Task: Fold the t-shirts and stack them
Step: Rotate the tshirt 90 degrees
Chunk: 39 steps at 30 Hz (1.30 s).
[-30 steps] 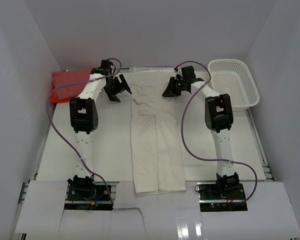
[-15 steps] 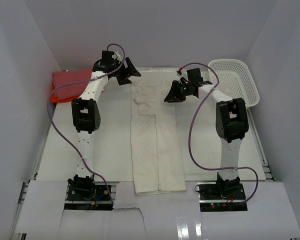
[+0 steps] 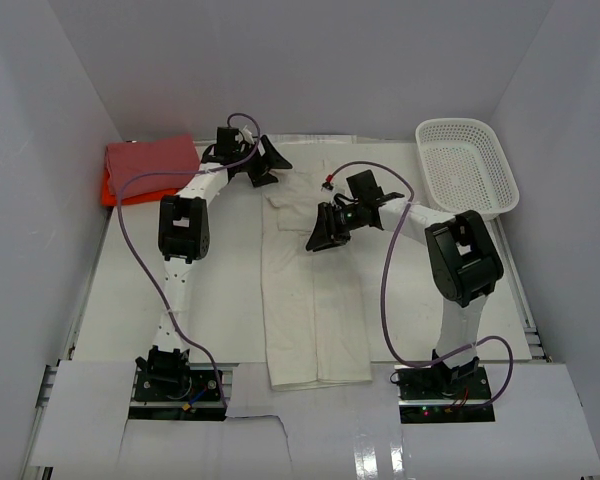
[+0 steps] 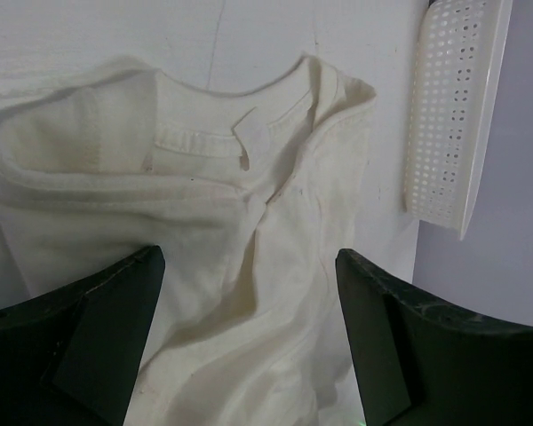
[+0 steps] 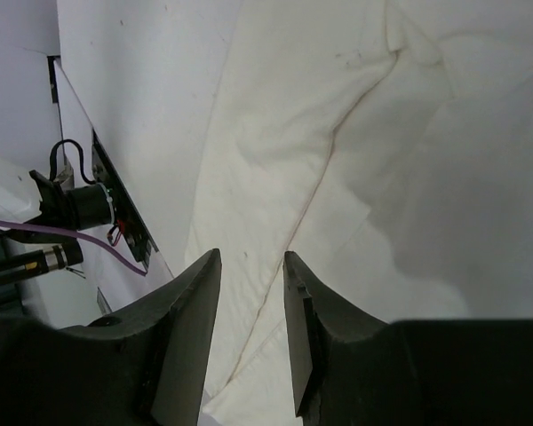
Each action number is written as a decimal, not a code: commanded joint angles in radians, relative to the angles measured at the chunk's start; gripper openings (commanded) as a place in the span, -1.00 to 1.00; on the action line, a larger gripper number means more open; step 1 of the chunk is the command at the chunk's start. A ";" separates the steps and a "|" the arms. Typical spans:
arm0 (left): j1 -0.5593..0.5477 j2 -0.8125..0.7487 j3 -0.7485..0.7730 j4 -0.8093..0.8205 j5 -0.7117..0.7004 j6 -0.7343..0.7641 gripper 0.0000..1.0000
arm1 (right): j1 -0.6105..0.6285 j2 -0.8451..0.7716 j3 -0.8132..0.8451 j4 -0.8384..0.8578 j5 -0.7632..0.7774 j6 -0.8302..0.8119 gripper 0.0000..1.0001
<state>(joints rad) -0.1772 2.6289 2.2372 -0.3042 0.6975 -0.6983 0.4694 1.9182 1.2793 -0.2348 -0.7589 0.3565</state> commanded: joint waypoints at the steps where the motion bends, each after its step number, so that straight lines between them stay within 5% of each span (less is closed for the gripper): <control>1: -0.001 -0.015 0.027 0.074 0.002 0.011 0.79 | 0.012 0.021 -0.015 0.091 -0.028 0.028 -0.18; 32: 0.022 -0.004 0.019 0.162 0.002 -0.020 0.75 | 0.086 0.278 0.193 0.158 0.098 0.091 -0.18; 35: 0.025 -0.006 0.022 0.157 -0.001 -0.018 0.75 | 0.094 0.294 0.199 0.152 0.096 0.095 -0.34; 39: 0.025 -0.006 0.025 0.154 -0.001 -0.020 0.75 | 0.097 0.288 0.181 0.157 0.090 0.102 -0.80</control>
<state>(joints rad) -0.1581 2.6301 2.2375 -0.1570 0.6891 -0.7197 0.5587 2.2040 1.4487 -0.0971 -0.6682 0.4564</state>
